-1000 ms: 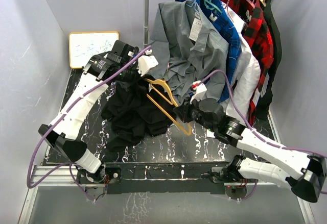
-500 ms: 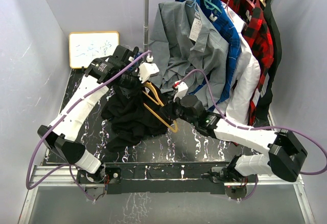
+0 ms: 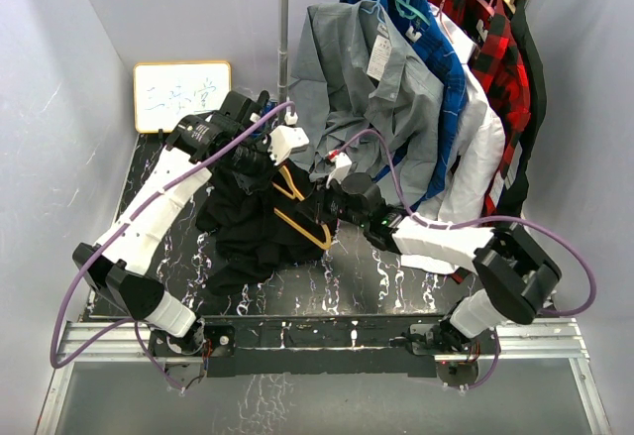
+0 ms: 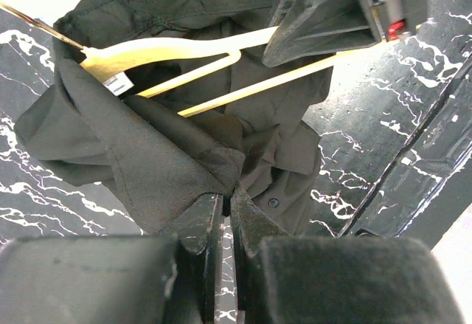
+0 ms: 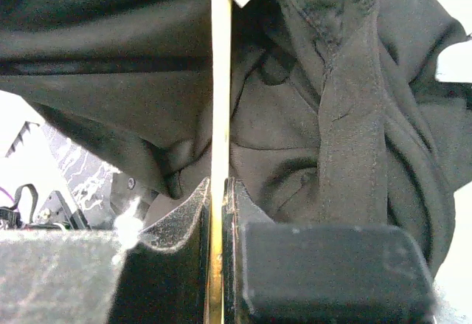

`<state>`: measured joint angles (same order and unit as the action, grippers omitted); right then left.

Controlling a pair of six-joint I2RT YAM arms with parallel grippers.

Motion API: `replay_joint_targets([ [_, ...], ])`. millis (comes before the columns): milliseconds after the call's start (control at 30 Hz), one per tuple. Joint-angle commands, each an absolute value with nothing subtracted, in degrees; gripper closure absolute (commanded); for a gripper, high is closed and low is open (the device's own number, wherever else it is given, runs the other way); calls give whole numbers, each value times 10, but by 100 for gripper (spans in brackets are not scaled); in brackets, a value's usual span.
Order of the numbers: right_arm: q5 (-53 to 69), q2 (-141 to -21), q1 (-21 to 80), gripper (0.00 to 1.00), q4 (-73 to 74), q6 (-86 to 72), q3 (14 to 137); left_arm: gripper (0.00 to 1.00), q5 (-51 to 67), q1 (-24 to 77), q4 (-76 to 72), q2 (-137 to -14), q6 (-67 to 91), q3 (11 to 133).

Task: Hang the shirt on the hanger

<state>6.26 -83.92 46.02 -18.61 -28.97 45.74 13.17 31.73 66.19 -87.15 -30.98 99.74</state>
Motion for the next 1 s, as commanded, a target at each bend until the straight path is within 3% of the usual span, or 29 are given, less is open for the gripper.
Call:
replay_joint_targets([
  [0,122,-875,452,100,-273,-321,491,100,170,320,680,-850,-306,1043],
  [267,103,-871,450,100,-284,-314,504,100,188,319,685,-848,-308,1020],
  [500,99,-837,430,100,-287,-305,485,100,79,320,638,-815,-338,955],
  [533,103,-833,426,100,-293,-307,477,95,57,320,628,-810,-346,942],
  [567,108,-831,422,100,-300,-310,468,83,29,319,613,-804,-355,924],
  [600,116,-828,417,100,-313,-314,460,62,5,318,594,-795,-366,905],
  [633,125,-827,413,100,-327,-318,450,26,-15,317,579,-789,-377,885],
  [667,132,-827,410,100,-341,-320,443,5,-27,313,562,-787,-390,872],
  [767,138,-832,406,100,-360,-320,433,2,8,262,525,-787,-423,875],
  [967,155,-837,393,100,-415,-331,403,2,308,67,570,-824,-484,1002],
])
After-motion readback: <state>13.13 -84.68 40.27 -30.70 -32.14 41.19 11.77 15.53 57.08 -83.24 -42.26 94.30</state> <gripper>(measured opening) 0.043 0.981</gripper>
